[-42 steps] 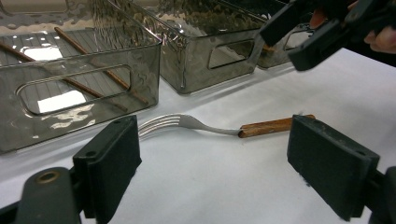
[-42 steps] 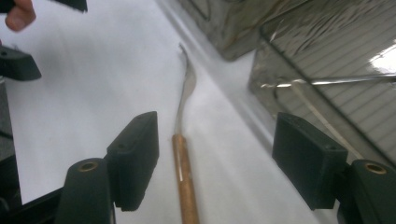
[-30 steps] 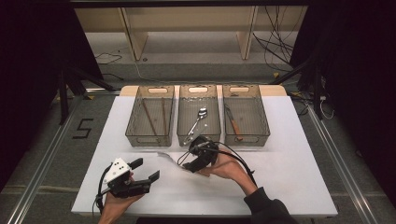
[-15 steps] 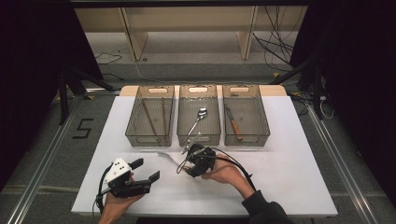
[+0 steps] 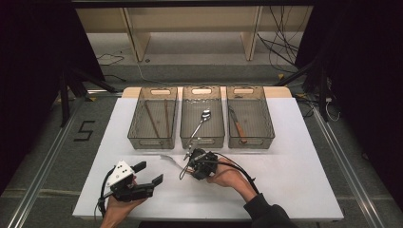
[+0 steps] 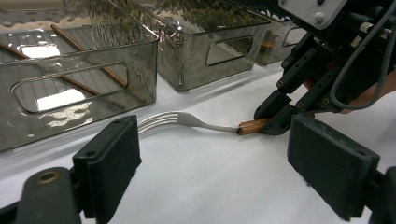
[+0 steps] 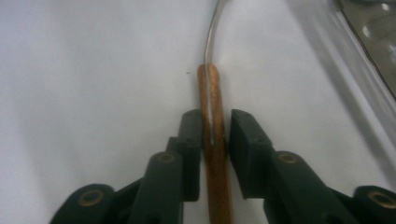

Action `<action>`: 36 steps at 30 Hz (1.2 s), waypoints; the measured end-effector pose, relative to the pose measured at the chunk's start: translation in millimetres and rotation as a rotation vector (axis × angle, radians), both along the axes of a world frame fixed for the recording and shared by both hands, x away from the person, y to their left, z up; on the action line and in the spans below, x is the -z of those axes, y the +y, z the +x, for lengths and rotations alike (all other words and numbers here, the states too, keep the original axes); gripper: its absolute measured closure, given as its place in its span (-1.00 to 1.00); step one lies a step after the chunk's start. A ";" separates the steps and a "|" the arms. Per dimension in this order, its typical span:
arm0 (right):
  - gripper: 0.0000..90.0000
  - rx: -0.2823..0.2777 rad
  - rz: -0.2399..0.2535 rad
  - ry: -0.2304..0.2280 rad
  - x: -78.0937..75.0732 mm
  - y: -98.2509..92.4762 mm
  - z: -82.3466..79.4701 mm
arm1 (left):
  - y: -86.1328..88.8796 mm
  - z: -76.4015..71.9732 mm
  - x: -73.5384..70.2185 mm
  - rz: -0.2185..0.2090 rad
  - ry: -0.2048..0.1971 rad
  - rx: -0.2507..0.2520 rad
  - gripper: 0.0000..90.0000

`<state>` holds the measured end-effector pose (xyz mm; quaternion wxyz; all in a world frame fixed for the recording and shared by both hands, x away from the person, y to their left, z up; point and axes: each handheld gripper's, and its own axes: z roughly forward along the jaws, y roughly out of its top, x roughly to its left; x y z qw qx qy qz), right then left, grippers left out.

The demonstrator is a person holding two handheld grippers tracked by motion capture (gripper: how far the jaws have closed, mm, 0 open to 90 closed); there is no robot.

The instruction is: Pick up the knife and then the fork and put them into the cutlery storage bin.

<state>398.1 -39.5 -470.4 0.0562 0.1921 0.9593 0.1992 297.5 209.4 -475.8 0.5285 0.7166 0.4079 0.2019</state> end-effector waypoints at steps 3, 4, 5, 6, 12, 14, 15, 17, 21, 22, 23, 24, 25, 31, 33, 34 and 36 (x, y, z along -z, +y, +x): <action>0.74 -0.023 -0.015 -0.021 0.4 2.4 -2.0 | -0.3 0.0 0.0 -0.002 0.000 0.001 -0.63; 0.75 -0.020 -0.025 -0.020 -0.3 3.5 -2.8 | -0.3 -0.1 0.0 -0.002 0.000 0.001 -0.63; 0.75 -0.031 -0.029 -0.024 -0.3 3.9 -2.0 | -0.3 -0.1 0.0 0.000 0.000 0.002 -0.63; 0.76 -0.029 -0.033 -0.022 -0.7 5.1 -2.3 | -0.4 -0.1 0.1 -0.001 -0.001 0.002 -0.63; 0.81 -0.053 -0.041 -0.039 -2.3 5.0 -4.2 | -0.8 -0.2 0.3 0.001 0.001 0.003 -0.63; 0.81 -0.053 -0.026 -0.039 -3.2 3.4 -4.3 | -0.5 -0.1 0.4 0.002 0.002 0.003 -0.63; 0.81 -0.050 -0.018 -0.038 -4.0 2.7 -5.0 | -0.6 -0.1 0.5 0.000 0.002 0.001 -0.63; 0.81 -0.055 -0.002 -0.038 -6.3 0.5 -6.0 | -0.6 0.0 0.6 -0.001 0.002 0.001 -0.63; 0.81 -0.068 0.020 -0.045 -13.5 -4.9 -7.9 | -0.8 -0.1 0.6 0.002 0.001 0.002 -0.63; 0.81 -0.065 0.027 -0.050 -15.2 -6.3 -8.5 | -0.8 -0.1 0.6 0.002 0.002 0.002 -0.63; 0.81 -0.062 0.036 -0.051 -17.3 -8.0 -9.1 | -0.9 -0.1 0.7 0.001 0.001 0.002 -0.63; 0.81 -0.060 0.048 -0.053 -18.8 -9.7 -9.5 | -0.9 -0.1 0.7 0.001 0.001 0.002 -0.63; 0.81 -0.060 0.054 -0.056 -20.3 -11.4 -10.0 | -0.8 -0.1 0.7 0.001 0.001 0.002 -0.63; 0.81 -0.048 0.112 -0.081 -25.2 -21.0 -16.3 | -0.8 0.1 0.9 0.002 0.001 0.000 -0.63; 0.81 -0.048 0.117 -0.096 -27.1 -22.0 -17.7 | -1.1 0.0 0.9 0.006 0.000 0.001 -0.63; 0.81 -0.045 0.128 -0.094 -28.0 -22.5 -17.6 | -1.2 0.0 0.9 0.007 0.000 0.001 -0.63; 0.81 -0.053 0.141 -0.096 -28.9 -23.4 -17.3 | -1.4 -0.2 0.8 0.007 -0.001 0.002 -0.63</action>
